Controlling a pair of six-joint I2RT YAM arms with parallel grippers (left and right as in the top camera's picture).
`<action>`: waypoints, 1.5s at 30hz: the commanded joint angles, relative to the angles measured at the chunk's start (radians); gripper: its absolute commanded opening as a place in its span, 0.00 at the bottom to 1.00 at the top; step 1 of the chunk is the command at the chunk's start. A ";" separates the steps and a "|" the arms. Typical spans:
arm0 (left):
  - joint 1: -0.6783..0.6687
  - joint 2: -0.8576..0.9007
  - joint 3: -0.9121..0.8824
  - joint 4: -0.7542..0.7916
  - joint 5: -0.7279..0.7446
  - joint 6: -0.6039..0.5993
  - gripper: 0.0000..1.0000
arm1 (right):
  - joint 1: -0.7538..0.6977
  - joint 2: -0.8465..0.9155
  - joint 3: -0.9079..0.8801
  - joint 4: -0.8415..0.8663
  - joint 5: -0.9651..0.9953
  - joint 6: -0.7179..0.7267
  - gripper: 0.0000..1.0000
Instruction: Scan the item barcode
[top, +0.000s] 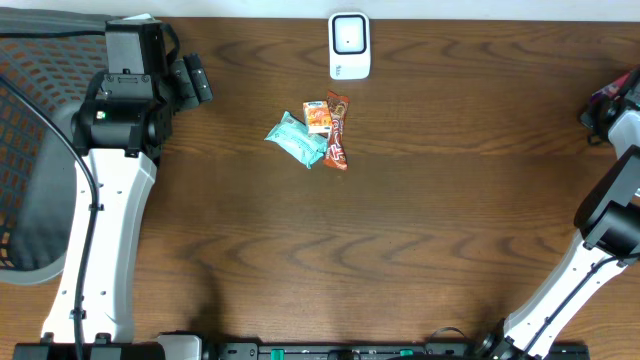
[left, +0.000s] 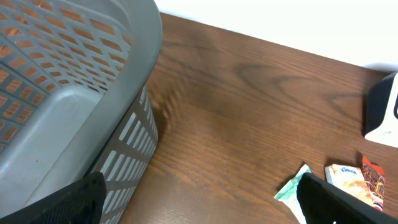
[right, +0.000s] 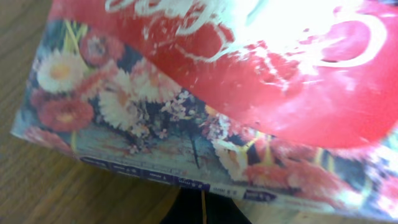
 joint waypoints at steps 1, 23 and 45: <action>0.005 0.008 0.002 -0.002 -0.013 -0.013 0.98 | 0.003 -0.077 0.011 0.023 0.025 -0.008 0.01; 0.005 0.008 0.002 -0.002 -0.013 -0.013 0.98 | 0.035 -0.092 -0.023 0.045 -0.108 -0.008 0.01; 0.005 0.008 0.002 -0.002 -0.013 -0.013 0.98 | 0.001 -0.026 -0.001 0.186 0.020 -0.009 0.13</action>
